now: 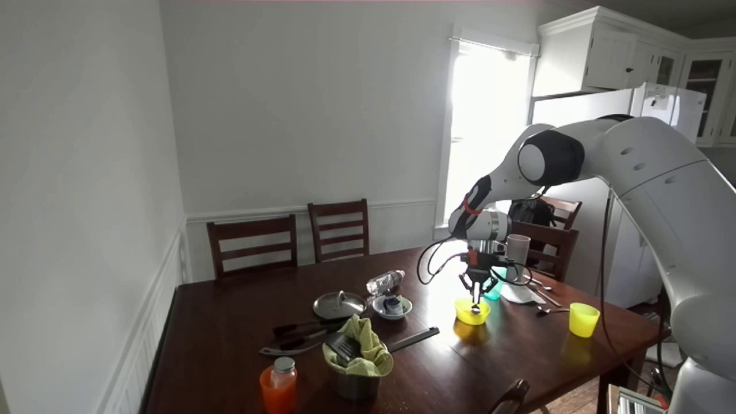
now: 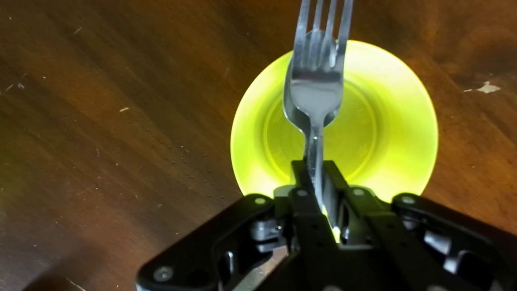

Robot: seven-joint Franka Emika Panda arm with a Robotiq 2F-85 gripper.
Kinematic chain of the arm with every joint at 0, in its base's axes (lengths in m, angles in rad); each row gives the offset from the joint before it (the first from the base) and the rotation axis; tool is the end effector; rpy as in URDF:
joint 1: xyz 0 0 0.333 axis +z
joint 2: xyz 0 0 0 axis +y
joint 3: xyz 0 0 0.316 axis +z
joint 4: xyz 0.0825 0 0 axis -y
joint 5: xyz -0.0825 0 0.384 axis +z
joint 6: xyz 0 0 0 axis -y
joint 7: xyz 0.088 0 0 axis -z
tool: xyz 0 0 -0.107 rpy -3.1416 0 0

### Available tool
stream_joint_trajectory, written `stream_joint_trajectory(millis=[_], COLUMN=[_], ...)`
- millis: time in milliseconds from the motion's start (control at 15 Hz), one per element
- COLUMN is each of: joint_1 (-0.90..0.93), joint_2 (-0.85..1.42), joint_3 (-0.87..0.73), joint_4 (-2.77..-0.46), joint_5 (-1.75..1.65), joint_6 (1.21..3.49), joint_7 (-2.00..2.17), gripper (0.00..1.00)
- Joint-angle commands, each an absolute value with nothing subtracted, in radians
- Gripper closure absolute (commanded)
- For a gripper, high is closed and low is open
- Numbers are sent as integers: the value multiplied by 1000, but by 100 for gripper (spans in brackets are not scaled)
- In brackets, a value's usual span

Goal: Pick up the silver fork and put it on the silver spoon

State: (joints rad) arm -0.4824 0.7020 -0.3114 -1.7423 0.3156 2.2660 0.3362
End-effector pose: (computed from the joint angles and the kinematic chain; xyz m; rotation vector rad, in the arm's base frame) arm 0.4714 -0.4474 0.1767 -2.4601 1.8585 0.1879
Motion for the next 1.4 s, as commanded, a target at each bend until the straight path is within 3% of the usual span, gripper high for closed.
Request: stream_joint_trajectory(millis=[0,133,733,867,1333], joint_1=[-502,-502,-495,-486,-445], joint_2=[720,719,694,675,568], joint_3=[-298,-298,-299,-305,-333], joint_4=[-1717,-1718,-1739,-1753,-1795], joint_5=[347,346,343,330,276], joint_6=[2267,2268,2276,2280,2263], joint_7=[320,320,311,308,303], gripper=[74,69,4,0,0])
